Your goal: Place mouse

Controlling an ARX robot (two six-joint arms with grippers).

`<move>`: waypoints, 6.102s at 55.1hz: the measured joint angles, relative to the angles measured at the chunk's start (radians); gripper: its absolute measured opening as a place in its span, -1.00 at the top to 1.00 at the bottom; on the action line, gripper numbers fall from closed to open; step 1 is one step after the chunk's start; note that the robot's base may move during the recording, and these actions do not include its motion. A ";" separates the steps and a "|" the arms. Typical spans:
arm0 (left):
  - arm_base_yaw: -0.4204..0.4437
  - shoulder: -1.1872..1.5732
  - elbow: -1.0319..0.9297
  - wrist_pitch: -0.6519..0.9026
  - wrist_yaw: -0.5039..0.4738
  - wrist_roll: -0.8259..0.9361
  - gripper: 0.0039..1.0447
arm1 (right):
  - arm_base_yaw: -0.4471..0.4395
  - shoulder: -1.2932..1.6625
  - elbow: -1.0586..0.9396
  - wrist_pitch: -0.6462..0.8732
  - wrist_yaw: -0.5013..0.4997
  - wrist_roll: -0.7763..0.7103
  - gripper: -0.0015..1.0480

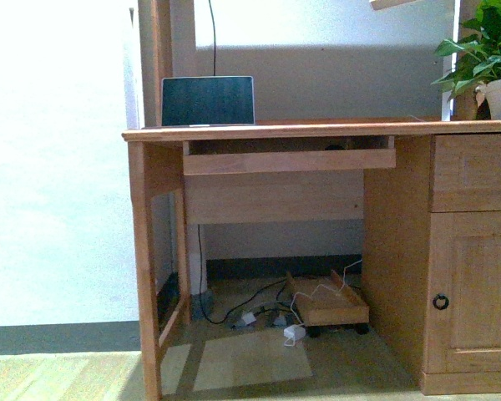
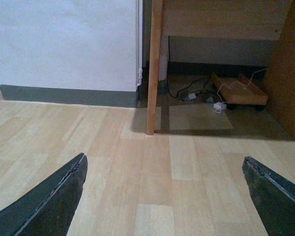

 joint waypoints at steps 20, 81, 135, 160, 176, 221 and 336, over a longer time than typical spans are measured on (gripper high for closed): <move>0.000 0.000 0.000 0.000 0.000 0.000 -0.86 | 0.000 0.000 0.000 0.000 0.000 0.000 -0.86; 0.000 0.000 0.000 0.000 0.000 0.000 -0.86 | 0.000 0.000 0.000 0.000 0.000 0.000 -0.86; 0.000 0.000 0.000 0.000 0.001 0.000 -0.86 | 0.000 0.000 0.000 0.000 0.000 0.000 -0.86; 0.000 0.000 0.000 0.000 -0.001 0.000 -0.86 | 0.000 0.000 0.000 0.000 0.000 0.000 -0.86; 0.000 0.001 0.000 0.000 0.000 0.000 -0.86 | 0.000 0.000 0.000 0.000 -0.001 0.000 -0.86; 0.000 0.001 0.000 0.000 0.000 0.000 -0.86 | 0.000 0.000 0.000 0.000 0.000 0.000 -0.86; -0.105 1.994 0.982 0.484 0.433 1.222 -0.86 | 0.000 0.000 0.000 0.000 0.000 0.000 -0.86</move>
